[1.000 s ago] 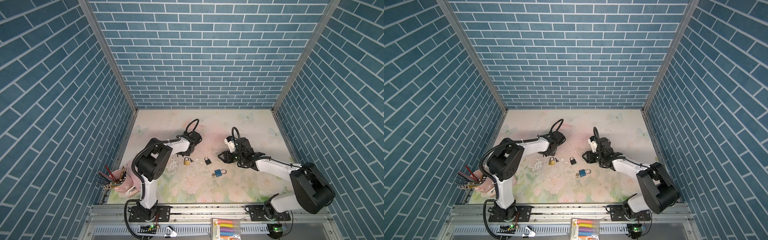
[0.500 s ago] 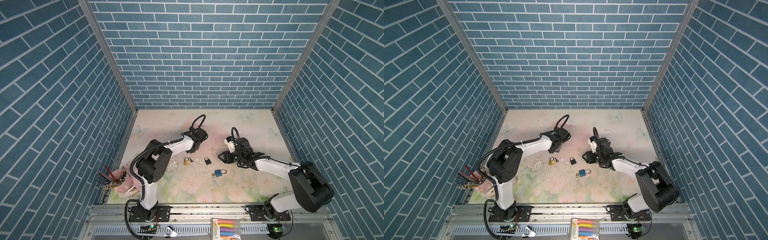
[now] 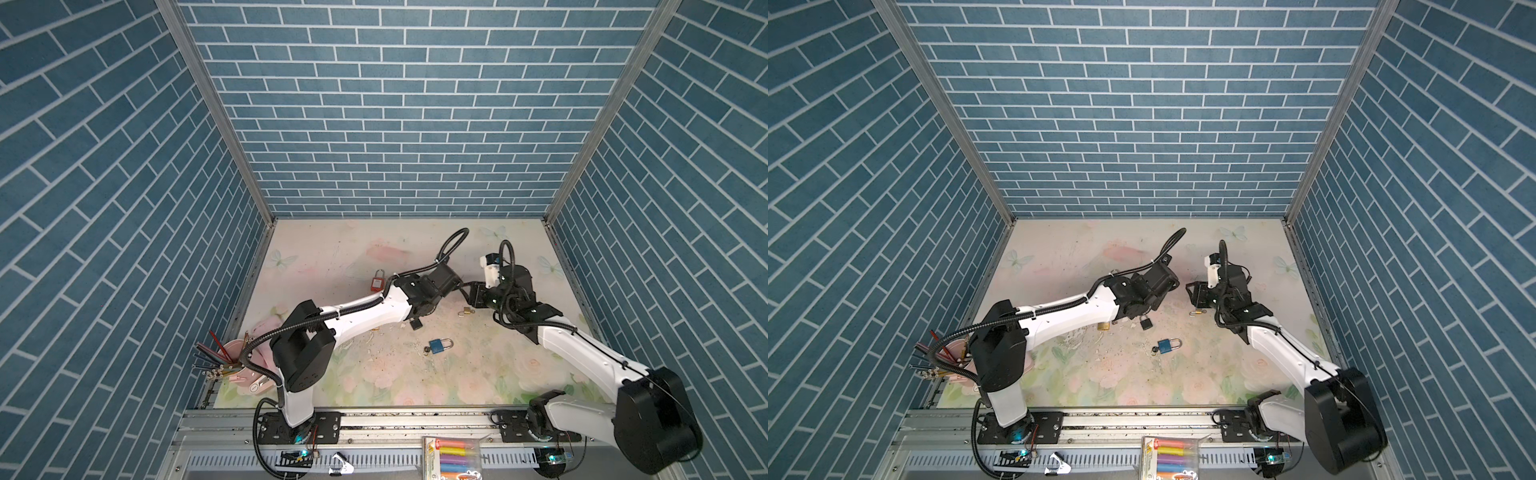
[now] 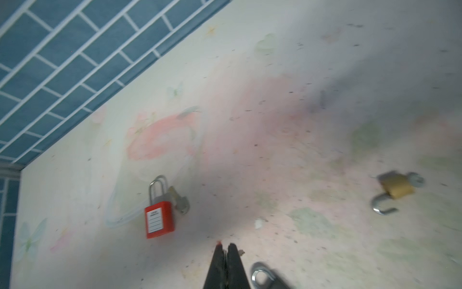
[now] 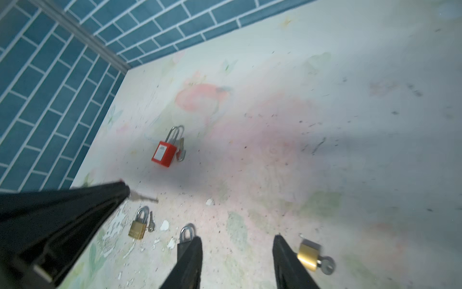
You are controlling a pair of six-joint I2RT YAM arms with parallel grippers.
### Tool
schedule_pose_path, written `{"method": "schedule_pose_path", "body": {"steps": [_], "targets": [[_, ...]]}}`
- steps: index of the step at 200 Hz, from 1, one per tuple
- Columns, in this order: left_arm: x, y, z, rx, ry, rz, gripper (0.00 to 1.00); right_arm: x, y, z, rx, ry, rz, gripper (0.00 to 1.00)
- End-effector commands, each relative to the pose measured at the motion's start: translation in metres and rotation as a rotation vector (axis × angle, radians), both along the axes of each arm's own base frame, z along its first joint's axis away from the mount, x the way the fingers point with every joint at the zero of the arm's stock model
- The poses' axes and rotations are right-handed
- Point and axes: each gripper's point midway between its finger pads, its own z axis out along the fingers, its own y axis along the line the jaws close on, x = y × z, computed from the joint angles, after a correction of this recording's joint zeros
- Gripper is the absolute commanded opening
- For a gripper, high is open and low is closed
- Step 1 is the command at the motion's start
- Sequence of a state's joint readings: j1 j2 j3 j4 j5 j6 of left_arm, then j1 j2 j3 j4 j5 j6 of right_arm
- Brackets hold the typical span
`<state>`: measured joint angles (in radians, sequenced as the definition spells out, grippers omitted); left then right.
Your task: Lock with the key
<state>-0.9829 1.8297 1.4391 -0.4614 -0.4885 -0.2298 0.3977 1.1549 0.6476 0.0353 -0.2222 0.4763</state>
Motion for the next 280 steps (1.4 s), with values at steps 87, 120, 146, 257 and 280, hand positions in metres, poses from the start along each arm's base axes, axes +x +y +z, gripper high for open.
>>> {"method": "schedule_pose_path", "body": {"steps": [87, 120, 146, 257, 280], "targets": [[0.006, -0.012, -0.074, 0.007, 0.080, -0.016, 0.00, -0.017, -0.028, -0.019, 0.026, 0.053, -0.122, 0.47], [0.003, -0.001, -0.088, 0.053, 0.087, -0.010, 0.00, -0.017, -0.025, -0.025, 0.025, 0.080, -0.105, 0.47], [-0.005, 0.007, -0.099, 0.056, 0.106, 0.005, 0.00, -0.017, -0.024, -0.028, 0.027, 0.090, -0.100, 0.47], [-0.035, 0.006, -0.115, 0.028, 0.172, -0.001, 0.00, -0.017, -0.020, -0.026, 0.043, 0.086, -0.086, 0.47], [-0.040, 0.006, -0.115, 0.023, 0.181, 0.001, 0.00, -0.018, -0.019, -0.028, 0.047, 0.090, -0.082, 0.47]]}}
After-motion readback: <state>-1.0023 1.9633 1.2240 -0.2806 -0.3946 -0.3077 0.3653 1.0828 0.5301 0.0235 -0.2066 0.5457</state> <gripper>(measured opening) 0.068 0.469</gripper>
